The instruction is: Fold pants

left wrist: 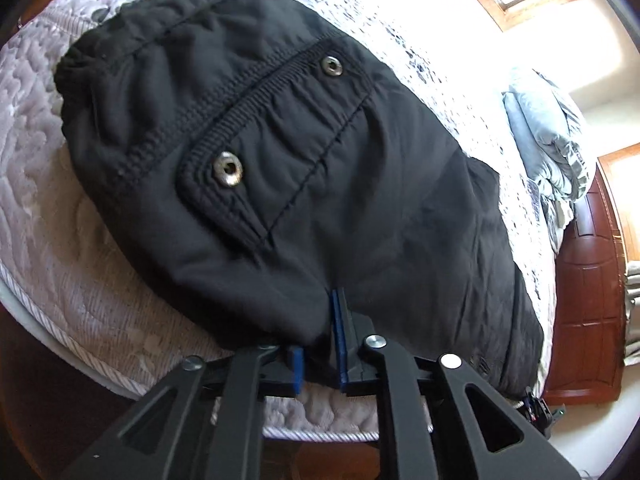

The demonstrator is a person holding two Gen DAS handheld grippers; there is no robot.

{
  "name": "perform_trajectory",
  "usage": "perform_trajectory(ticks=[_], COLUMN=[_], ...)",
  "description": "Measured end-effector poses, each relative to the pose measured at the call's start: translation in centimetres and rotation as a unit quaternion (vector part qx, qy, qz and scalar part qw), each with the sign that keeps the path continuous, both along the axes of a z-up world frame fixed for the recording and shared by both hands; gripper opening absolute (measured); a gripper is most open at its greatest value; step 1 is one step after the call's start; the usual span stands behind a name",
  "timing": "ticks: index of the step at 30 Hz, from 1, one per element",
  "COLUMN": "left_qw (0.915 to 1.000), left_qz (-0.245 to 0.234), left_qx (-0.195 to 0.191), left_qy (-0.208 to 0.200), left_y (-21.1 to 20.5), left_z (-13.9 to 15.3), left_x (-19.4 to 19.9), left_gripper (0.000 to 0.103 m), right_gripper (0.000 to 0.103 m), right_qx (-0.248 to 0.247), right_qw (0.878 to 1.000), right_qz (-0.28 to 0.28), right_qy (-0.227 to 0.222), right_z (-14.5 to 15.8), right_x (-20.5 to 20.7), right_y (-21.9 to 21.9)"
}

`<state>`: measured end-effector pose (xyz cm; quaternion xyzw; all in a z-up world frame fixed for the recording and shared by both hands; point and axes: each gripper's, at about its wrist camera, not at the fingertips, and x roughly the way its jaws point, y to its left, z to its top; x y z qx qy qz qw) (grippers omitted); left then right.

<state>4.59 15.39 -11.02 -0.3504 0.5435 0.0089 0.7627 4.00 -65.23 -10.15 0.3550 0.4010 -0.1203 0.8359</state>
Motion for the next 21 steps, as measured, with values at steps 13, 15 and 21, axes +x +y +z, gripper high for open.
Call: perform_trajectory(ticks=[13,15,21], left_qw=[0.9951,0.9939,0.9936], left_qz=[0.077,0.085,0.085], left_qx=[-0.045,-0.052,-0.072], left_qy=[0.041,0.048,0.021], left_y=[4.9,5.1,5.4], left_z=[-0.4,-1.2,-0.4], left_x=[-4.0,-3.7,-2.6], left_gripper=[0.066,0.066,0.064], right_gripper=[0.025,0.025,0.025], right_qx=[0.003,0.002,0.002], right_qw=[1.0,1.0,1.0], right_qz=[-0.003,-0.002,-0.005], right_qy=[-0.009,-0.007,-0.005], right_z=[0.9,1.1,1.2], right_x=[-0.8,-1.1,-2.3], right_y=[1.0,1.0,0.9])
